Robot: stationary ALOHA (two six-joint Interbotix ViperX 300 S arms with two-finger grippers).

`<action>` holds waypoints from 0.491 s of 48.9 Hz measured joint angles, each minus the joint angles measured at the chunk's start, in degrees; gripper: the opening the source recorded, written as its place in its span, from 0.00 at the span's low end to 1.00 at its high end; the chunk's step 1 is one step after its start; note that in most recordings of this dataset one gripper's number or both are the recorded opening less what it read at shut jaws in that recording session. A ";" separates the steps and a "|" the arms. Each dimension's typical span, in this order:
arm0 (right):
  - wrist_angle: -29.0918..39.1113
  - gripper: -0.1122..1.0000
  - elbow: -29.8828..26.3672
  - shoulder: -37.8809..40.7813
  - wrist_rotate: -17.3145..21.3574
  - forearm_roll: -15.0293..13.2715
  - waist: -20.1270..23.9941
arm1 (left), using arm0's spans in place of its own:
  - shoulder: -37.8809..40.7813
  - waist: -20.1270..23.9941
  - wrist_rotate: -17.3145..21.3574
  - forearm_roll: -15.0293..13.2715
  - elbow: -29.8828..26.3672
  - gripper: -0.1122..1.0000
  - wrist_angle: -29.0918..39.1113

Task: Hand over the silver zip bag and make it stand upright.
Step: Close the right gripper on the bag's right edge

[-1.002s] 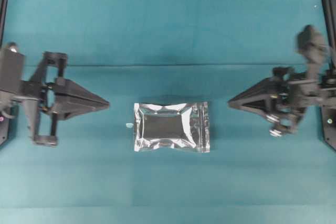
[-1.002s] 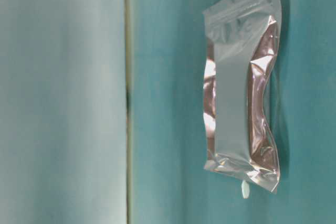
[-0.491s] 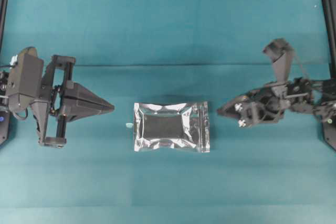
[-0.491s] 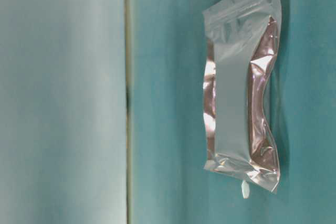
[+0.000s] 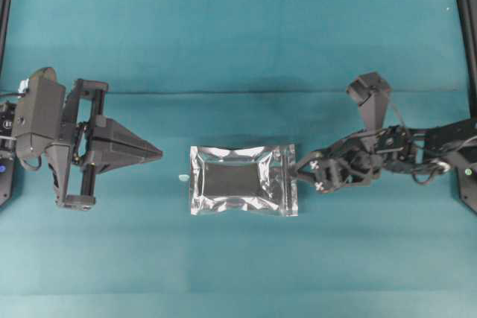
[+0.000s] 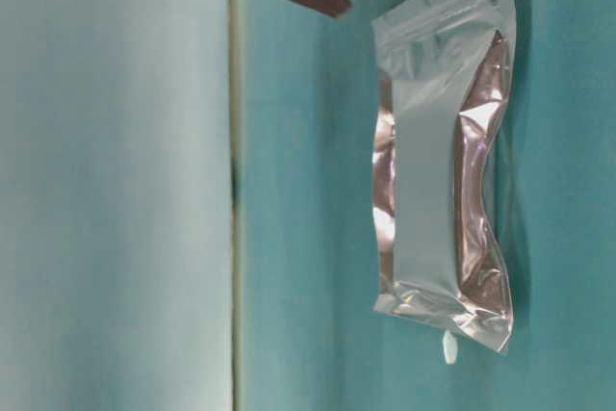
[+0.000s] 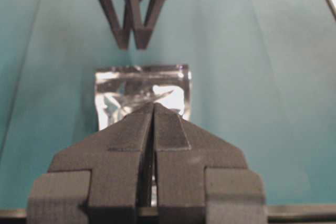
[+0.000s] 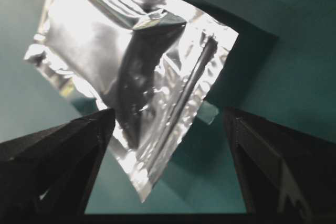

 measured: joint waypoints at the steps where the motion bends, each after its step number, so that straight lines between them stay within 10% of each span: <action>1: -0.09 0.98 -0.18 0.44 0.00 0.09 0.09 | 0.00 0.00 -0.09 0.00 0.00 0.02 0.09; 24: -2.81 0.98 -5.98 9.58 0.09 2.64 1.49 | 0.00 0.09 -0.35 0.00 0.00 0.02 0.09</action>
